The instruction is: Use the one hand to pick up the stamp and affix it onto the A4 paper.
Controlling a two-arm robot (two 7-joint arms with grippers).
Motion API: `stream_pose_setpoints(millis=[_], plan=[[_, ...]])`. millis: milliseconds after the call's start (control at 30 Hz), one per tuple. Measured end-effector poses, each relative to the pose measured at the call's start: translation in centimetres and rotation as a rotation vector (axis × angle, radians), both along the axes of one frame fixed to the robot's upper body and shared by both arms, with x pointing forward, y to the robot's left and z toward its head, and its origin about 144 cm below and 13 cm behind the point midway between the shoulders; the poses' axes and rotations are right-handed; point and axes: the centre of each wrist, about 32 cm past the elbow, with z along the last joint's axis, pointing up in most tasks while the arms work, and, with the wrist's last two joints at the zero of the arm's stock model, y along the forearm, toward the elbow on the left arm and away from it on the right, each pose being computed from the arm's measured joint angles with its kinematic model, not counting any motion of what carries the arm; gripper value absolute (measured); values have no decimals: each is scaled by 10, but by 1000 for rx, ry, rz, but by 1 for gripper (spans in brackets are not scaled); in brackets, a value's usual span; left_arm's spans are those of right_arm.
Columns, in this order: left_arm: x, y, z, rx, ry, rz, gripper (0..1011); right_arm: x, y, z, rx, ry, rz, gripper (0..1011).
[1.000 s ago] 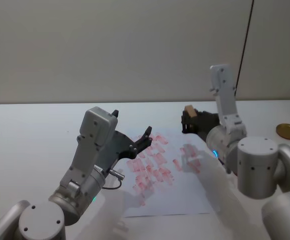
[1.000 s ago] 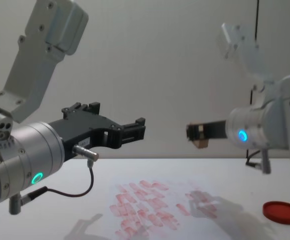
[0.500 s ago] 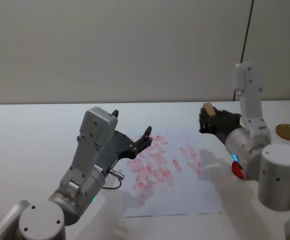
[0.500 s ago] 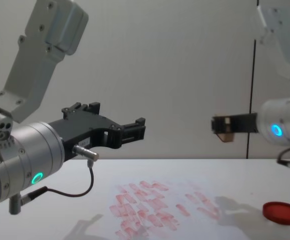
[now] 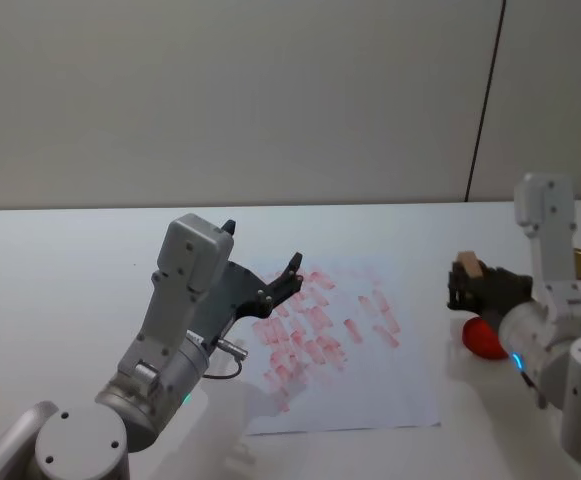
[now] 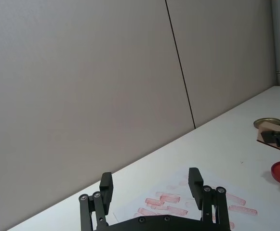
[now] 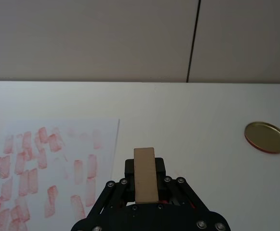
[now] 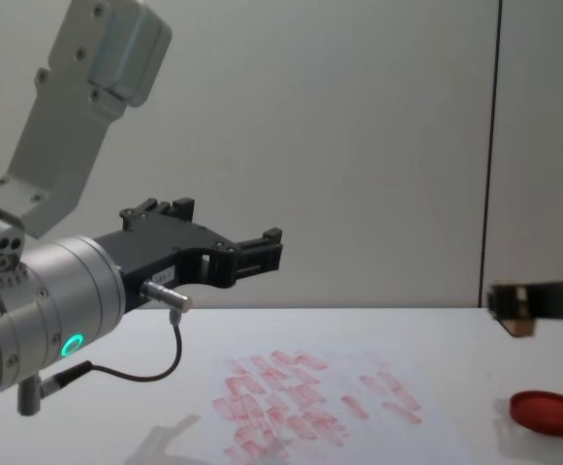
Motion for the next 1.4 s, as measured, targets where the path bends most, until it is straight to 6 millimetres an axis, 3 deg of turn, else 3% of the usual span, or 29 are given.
stream_pose_setpoints(millis=[367,933,1400], plan=[[0,0,0,0,0,0,993,-6,-17,-16,-5,58,-55,225],[0,0,0,0,0,0,993,1,-25,-33,10,104,-54,240],[0,0,0,0,0,0,993,7,-26,-38,13,97,-52,690]])
